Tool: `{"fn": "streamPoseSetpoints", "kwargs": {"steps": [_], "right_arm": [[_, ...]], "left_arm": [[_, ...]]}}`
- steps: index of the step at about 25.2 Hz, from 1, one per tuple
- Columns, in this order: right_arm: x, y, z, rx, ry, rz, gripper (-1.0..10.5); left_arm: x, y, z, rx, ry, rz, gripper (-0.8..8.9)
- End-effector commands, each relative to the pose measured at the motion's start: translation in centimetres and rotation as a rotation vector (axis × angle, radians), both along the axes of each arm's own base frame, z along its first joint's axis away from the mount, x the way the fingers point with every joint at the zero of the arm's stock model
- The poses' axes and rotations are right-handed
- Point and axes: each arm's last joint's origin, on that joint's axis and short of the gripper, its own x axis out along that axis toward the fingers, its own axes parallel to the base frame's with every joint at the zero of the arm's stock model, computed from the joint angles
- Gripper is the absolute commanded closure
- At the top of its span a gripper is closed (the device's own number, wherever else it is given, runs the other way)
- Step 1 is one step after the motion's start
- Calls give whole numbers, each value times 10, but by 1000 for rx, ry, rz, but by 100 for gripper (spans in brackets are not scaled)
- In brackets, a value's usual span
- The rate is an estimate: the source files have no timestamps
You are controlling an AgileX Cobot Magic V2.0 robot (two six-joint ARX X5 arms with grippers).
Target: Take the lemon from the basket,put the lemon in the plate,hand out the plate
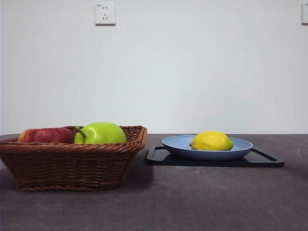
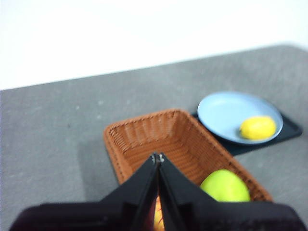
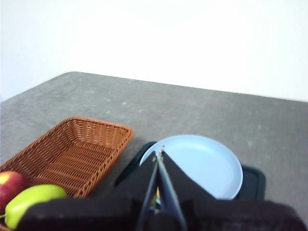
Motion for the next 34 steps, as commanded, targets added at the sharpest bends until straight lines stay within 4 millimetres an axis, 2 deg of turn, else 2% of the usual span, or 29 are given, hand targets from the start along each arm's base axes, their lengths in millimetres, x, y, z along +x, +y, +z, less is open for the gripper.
{"fn": "streamPoseSetpoints", "kwargs": {"steps": [1,19,25,29,34], "right_arm": [[-2,0,-2,95,41,-10,943],[-2,0,-2,106,46,-9,943],[-2,0,-2,106,46,-9,943],[-2,0,-2,106,46,-9,943],[-2,0,-2,106,46,-9,943]], "left_arm": [[-4,2,4,-57,-22,-10,805],[-3,1,3,-53,-12,-23,805],[-14,18,0,35,-81,105,805],[-10,28,-15,30,-108,294,805],[7,36,-49,30,-126,446,805]]}}
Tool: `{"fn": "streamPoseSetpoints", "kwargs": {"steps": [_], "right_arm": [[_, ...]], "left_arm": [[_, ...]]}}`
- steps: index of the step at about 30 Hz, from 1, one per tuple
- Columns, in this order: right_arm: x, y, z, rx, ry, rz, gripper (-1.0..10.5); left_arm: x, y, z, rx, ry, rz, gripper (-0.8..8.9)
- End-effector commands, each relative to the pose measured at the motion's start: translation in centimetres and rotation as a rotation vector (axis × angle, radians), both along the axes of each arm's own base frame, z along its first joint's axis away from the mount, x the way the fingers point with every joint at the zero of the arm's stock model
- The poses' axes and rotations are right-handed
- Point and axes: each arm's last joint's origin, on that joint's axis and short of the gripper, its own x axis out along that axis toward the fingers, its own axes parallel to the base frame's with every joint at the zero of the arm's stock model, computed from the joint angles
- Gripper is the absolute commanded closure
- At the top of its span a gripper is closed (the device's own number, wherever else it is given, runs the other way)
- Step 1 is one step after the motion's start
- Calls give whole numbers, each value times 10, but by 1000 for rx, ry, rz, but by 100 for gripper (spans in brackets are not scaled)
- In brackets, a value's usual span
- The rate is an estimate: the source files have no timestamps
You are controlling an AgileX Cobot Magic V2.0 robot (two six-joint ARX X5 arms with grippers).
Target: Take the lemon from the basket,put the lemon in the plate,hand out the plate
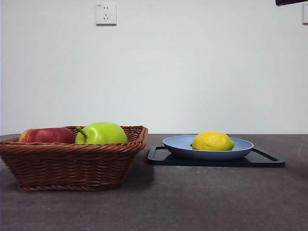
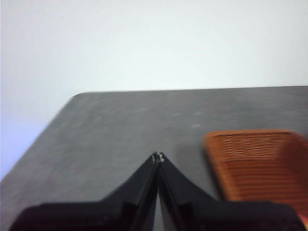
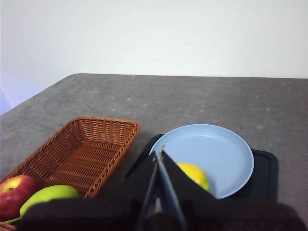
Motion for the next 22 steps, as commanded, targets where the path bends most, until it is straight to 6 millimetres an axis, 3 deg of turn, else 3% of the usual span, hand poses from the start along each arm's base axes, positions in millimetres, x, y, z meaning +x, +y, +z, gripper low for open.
{"fn": "streamPoseSetpoints", "kwargs": {"steps": [1,11,22], "right_arm": [[-1,1,4,23,-9,3,943],[-1,1,4,23,-9,3,943],[-1,1,4,23,-9,3,943]], "left_arm": [[8,3,-16,8,-18,31,805],[22,9,-73,-7,42,2,805],[17,14,-92,-22,162,62,805]]}}
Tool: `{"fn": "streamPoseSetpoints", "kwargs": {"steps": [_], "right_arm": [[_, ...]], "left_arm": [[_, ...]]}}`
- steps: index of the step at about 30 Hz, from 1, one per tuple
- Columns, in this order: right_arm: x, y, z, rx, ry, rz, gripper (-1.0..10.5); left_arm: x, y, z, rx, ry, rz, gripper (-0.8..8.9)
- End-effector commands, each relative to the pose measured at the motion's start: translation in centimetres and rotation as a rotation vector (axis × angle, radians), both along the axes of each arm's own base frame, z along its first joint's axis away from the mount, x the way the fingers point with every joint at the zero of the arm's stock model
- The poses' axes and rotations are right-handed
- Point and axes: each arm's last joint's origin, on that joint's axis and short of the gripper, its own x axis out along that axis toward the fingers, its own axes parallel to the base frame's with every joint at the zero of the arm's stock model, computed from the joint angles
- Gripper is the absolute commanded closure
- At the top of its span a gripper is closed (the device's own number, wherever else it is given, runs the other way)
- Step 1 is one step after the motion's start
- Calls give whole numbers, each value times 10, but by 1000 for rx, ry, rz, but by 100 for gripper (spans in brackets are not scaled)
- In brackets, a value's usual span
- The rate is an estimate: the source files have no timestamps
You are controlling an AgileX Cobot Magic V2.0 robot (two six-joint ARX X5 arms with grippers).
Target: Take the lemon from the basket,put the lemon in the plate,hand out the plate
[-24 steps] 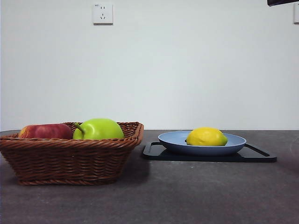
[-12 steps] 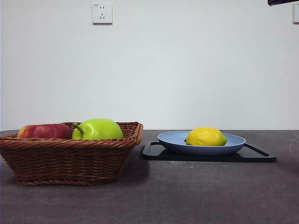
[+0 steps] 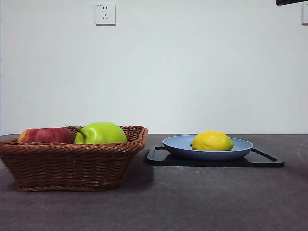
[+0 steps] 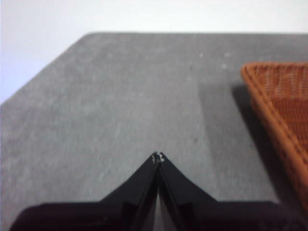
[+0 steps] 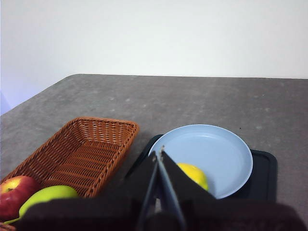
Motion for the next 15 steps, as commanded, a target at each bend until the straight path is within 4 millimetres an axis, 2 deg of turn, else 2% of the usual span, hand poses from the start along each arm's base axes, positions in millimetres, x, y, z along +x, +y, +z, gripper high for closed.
{"fn": "streamPoseSetpoints", "kwargs": {"steps": [1,8,15], "right_arm": [[-1,1,4,23,-8,3,943],[-1,1,4,23,-8,3,943],[-1,1,4,23,-8,3,943]], "left_arm": [[0,1,-5,-1,11,6,805],[5,1,-7,-27,-77,10,805],[6,1,-7,-64,-93,21,805]]}}
